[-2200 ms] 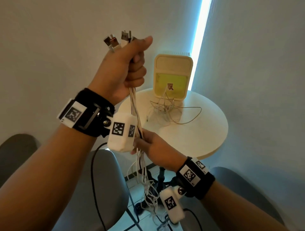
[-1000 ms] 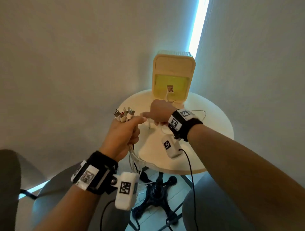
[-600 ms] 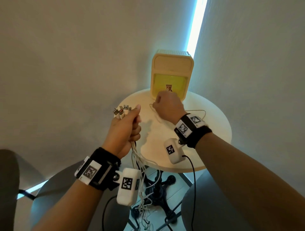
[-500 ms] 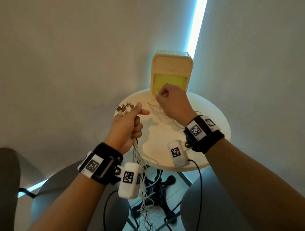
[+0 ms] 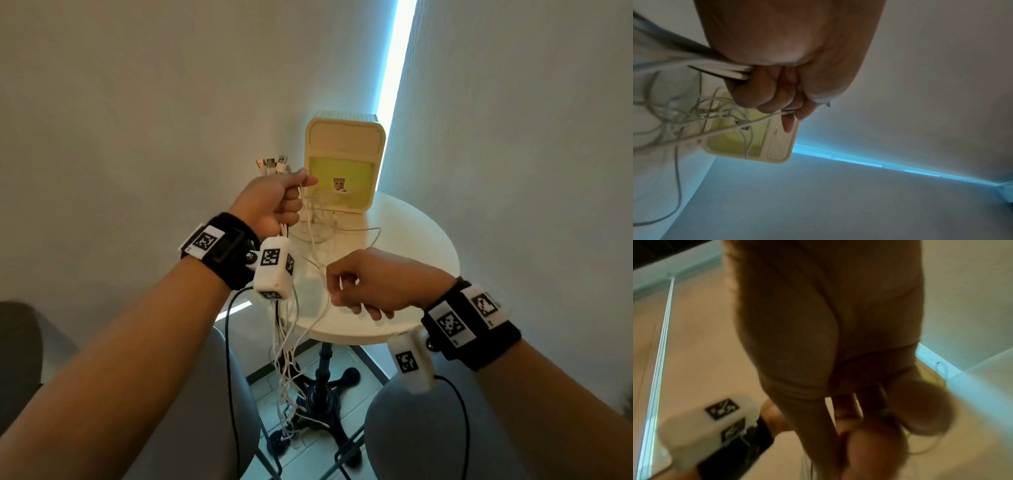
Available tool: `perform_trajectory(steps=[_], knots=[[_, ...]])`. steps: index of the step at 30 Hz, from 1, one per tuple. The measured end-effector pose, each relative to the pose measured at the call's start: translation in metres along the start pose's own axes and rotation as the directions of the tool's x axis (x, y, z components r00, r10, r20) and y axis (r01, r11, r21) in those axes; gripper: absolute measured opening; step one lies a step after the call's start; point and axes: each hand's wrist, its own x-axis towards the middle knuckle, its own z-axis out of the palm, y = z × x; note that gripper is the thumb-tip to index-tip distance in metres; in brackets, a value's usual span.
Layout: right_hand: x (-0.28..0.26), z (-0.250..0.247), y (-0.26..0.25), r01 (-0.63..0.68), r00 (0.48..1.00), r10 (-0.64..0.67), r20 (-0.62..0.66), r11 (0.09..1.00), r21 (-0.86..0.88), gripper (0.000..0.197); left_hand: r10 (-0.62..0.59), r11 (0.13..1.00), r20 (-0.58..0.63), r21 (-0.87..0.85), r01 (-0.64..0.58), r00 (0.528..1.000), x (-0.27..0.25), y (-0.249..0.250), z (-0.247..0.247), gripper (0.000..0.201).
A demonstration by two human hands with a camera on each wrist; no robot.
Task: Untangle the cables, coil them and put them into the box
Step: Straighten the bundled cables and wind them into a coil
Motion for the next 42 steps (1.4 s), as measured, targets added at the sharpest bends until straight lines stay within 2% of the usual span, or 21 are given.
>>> perform_trajectory(steps=[2,4,6,7,9,10,13,16,19,21,24,27,29,32,34,36,38,40,42], knots=[[0.000,-0.004,0.005,-0.079,0.994,0.080,-0.073,0.997,0.009,0.011,0.030,0.999,0.016,0.026,-0.030,0.999,-0.002,-0.001,0.003,0.026],[0.005,-0.017,0.007,-0.105,0.959,0.129,-0.253,0.989,0.106,0.019,0.055,0.997,0.033,0.059,-0.057,0.998,-0.008,-0.003,0.009,0.027],[0.013,-0.032,0.000,-0.014,0.887,0.161,-0.432,0.946,0.325,0.017,0.074,0.993,0.062,0.086,-0.079,0.995,-0.013,-0.005,0.015,0.027],[0.017,-0.038,-0.005,0.056,0.865,0.172,-0.472,0.900,0.432,0.022,0.077,0.992,0.080,0.096,-0.085,0.994,-0.015,-0.007,0.019,0.027],[0.027,-0.041,-0.013,0.138,0.872,0.158,-0.464,0.829,0.542,0.032,0.077,0.991,0.104,0.099,-0.087,0.992,-0.016,-0.009,0.024,0.025],[0.032,-0.040,-0.017,0.151,0.878,0.141,-0.458,0.825,0.545,0.031,0.077,0.991,0.105,0.097,-0.088,0.991,-0.016,-0.009,0.025,0.026],[0.038,-0.035,-0.018,0.165,0.871,0.122,-0.477,0.840,0.516,0.021,0.089,0.990,0.102,0.104,-0.099,0.991,-0.017,-0.006,0.023,0.031],[0.036,-0.034,-0.016,0.200,0.871,0.113,-0.478,0.807,0.555,0.029,0.100,0.986,0.090,0.128,-0.111,0.991,-0.016,-0.004,0.021,0.035],[0.031,-0.036,-0.019,0.225,0.856,0.055,-0.514,0.856,0.466,0.020,0.090,0.988,0.096,0.117,-0.101,0.991,-0.014,-0.004,0.024,0.025],[0.022,-0.039,-0.017,0.253,0.885,-0.055,-0.463,0.890,0.379,0.015,0.090,0.990,0.103,0.098,-0.100,0.991,-0.011,-0.002,0.024,0.020],[0.004,-0.045,-0.005,0.177,0.975,-0.136,-0.178,0.955,0.238,0.008,0.099,0.988,0.059,0.112,-0.105,0.993,-0.002,0.005,0.019,0.025],[-0.010,-0.044,0.010,0.010,0.994,-0.007,0.110,1.000,-0.028,0.011,0.123,0.987,-0.009,0.104,-0.122,0.992,0.010,0.018,0.010,0.023],[-0.012,-0.038,0.019,-0.082,0.987,0.102,0.125,0.985,-0.153,0.012,0.145,0.985,-0.025,0.094,-0.142,0.989,0.015,0.027,0.008,0.023],[-0.006,-0.039,0.032,-0.236,0.971,0.226,-0.072,0.954,-0.185,0.019,0.195,0.968,0.006,0.162,-0.193,0.981,0.009,0.034,0.015,0.027],[-0.002,-0.047,0.035,-0.258,0.929,0.234,-0.287,0.965,-0.048,0.027,0.234,0.948,0.025,0.215,-0.233,0.972,0.000,0.032,0.022,0.032],[0.000,-0.055,0.028,-0.138,0.829,0.184,-0.528,0.982,0.126,0.024,0.249,0.940,0.036,0.230,-0.250,0.968,-0.007,0.025,0.027,0.033],[0.002,-0.060,0.012,0.055,0.735,0.142,-0.663,0.962,0.268,0.018,0.247,0.939,0.061,0.230,-0.254,0.967,-0.015,0.016,0.032,0.030],[0.006,-0.060,-0.006,0.204,0.717,0.090,-0.691,0.921,0.331,0.020,0.236,0.942,0.093,0.223,-0.251,0.967,-0.022,0.007,0.036,0.023],[0.010,-0.058,-0.019,0.242,0.744,0.050,-0.666,0.909,0.339,0.026,0.221,0.952,0.117,0.190,-0.241,0.968,-0.029,-0.001,0.040,0.020]])
